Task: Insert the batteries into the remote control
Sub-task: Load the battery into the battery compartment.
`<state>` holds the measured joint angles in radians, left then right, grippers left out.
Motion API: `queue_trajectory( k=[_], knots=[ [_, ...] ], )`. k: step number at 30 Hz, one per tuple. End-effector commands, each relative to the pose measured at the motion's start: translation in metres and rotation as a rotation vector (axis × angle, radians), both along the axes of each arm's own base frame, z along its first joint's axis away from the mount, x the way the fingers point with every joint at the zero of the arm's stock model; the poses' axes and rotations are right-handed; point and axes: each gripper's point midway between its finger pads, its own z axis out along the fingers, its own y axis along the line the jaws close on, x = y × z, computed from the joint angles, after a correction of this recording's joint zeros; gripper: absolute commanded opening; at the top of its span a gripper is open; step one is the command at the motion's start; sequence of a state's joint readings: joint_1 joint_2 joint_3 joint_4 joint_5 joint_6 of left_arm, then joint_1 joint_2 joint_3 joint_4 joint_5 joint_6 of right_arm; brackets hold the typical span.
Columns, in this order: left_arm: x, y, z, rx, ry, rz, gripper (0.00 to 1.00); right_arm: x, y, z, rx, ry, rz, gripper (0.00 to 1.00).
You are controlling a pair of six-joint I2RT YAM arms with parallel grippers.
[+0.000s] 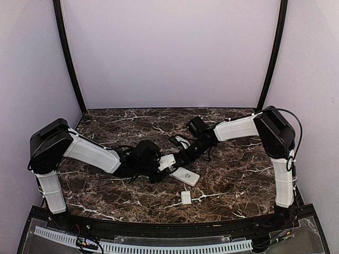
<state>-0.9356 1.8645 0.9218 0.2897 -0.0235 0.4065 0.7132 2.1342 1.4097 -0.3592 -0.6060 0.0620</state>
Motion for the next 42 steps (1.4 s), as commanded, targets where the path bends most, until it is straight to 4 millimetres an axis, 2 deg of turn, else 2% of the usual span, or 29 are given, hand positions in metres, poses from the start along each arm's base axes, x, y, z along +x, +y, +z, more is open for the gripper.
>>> queue_trajectory(
  k=[1,13,17,25,30,32,33,37,42],
  knots=[
    [0.025,0.027,-0.014,0.069,-0.042,0.124,0.06,-0.007,0.006,0.009,0.015,-0.009,0.025,0.17],
    [0.028,0.022,-0.016,0.052,-0.038,0.129,0.07,-0.006,0.008,0.008,0.017,-0.002,0.015,0.19],
    [0.026,0.023,-0.009,0.023,-0.036,0.135,0.09,-0.006,0.008,0.014,0.020,-0.008,0.020,0.19],
    [0.017,0.014,0.019,-0.064,0.034,0.119,0.34,0.001,0.007,0.052,0.048,-0.058,0.023,0.20],
    [0.017,0.009,0.035,-0.129,0.106,0.150,0.47,0.008,-0.005,0.058,0.028,-0.075,-0.014,0.20],
    [0.015,0.001,0.036,-0.146,0.176,0.160,0.48,0.012,-0.011,0.059,0.024,-0.075,-0.040,0.20],
    [0.017,-0.002,0.034,-0.140,0.219,0.185,0.48,0.013,-0.012,0.060,0.030,-0.078,-0.049,0.19],
    [0.028,-0.004,0.021,-0.102,0.304,0.282,0.27,0.010,-0.018,0.055,0.029,-0.062,-0.070,0.19],
    [0.020,-0.008,0.008,-0.101,0.381,0.267,0.25,0.005,-0.023,0.048,0.018,-0.047,-0.080,0.19]
  ],
)
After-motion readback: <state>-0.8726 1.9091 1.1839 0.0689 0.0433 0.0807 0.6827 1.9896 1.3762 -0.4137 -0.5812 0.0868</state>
